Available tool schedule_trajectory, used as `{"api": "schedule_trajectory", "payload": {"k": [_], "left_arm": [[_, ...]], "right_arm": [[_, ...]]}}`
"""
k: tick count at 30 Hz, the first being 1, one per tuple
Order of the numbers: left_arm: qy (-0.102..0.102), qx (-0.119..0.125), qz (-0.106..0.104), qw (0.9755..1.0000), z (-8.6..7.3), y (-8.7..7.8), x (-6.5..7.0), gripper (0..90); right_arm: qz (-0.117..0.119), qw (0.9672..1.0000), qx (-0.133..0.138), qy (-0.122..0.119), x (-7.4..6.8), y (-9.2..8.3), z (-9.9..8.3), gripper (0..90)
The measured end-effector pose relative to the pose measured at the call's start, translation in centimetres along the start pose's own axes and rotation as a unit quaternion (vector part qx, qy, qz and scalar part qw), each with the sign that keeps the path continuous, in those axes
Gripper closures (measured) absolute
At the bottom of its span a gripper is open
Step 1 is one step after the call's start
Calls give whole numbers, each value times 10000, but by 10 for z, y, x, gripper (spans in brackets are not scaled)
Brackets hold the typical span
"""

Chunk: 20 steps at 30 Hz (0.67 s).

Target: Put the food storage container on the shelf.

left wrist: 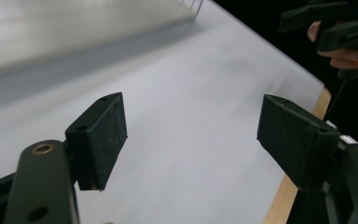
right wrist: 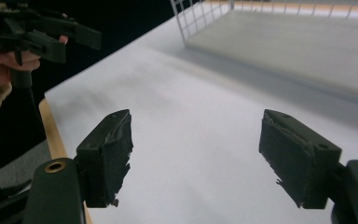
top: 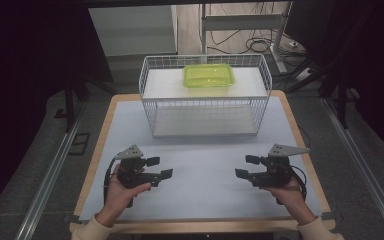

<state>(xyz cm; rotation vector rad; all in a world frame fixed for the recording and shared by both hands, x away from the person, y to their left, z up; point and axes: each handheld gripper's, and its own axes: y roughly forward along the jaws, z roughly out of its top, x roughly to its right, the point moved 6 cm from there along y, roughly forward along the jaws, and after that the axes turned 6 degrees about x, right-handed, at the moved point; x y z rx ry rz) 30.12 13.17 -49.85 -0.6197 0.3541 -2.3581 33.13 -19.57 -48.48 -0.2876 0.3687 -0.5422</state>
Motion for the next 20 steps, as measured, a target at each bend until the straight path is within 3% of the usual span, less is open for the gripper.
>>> {"api": "schedule_trajectory", "payload": {"k": [6, 14, 20], "left_arm": [[-58, -172, 18, 9998, -14, 7, -3, 237], [-4, -194, 7, 9998, -15, 8, -1, 236], [-76, -236, -30, 9997, -18, 11, -2, 233]], "right_arm": [[32, 9997, -246, 80, 2, 9, -21, 248], [-49, 9998, -20, 200, 6, 2, -19, 248], [-41, 9998, -24, 208, 7, 2, -20, 246]]}}
